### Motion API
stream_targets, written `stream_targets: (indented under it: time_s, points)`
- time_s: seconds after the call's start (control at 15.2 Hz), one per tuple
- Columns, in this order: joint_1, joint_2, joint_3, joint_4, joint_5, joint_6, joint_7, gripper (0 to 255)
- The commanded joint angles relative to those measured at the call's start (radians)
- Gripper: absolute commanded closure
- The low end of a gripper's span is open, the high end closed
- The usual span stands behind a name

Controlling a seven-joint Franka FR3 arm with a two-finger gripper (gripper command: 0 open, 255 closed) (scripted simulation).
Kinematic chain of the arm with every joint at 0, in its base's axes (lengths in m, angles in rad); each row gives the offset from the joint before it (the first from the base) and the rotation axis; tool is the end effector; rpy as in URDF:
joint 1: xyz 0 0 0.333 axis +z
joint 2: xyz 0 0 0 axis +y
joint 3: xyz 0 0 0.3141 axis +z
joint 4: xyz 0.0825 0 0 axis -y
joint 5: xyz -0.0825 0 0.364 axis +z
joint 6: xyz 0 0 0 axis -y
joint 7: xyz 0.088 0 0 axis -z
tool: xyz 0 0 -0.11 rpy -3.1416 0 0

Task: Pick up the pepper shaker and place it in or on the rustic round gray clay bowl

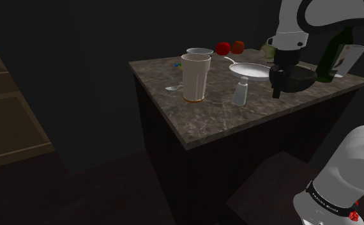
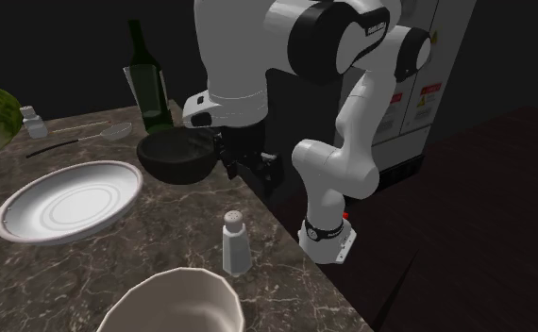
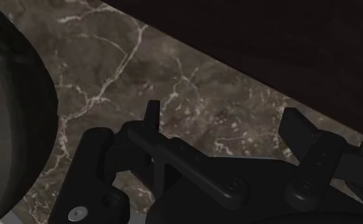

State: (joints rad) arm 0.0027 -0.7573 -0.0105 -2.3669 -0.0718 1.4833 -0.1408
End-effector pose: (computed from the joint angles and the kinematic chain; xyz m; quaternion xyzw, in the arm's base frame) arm 0.2845 -0.0115 0.5663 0.9952 0.0671 -0.0653 0.0276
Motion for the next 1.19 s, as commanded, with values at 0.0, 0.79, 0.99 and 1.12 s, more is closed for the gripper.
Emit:
stream_targets:
  time_s: [0.0,0.79,0.99,1.12]
  points:
    - [0.000,0.000,0.000,0.000,0.000,0.000,0.000,0]
    - [0.098,0.249,0.114,0.291,0.026,0.122,-0.028,0]
    - [0.098,0.242,0.112,0.244,0.026,0.161,-0.028,0]
    - [0.098,0.238,0.111,0.214,0.025,0.188,-0.028,0]
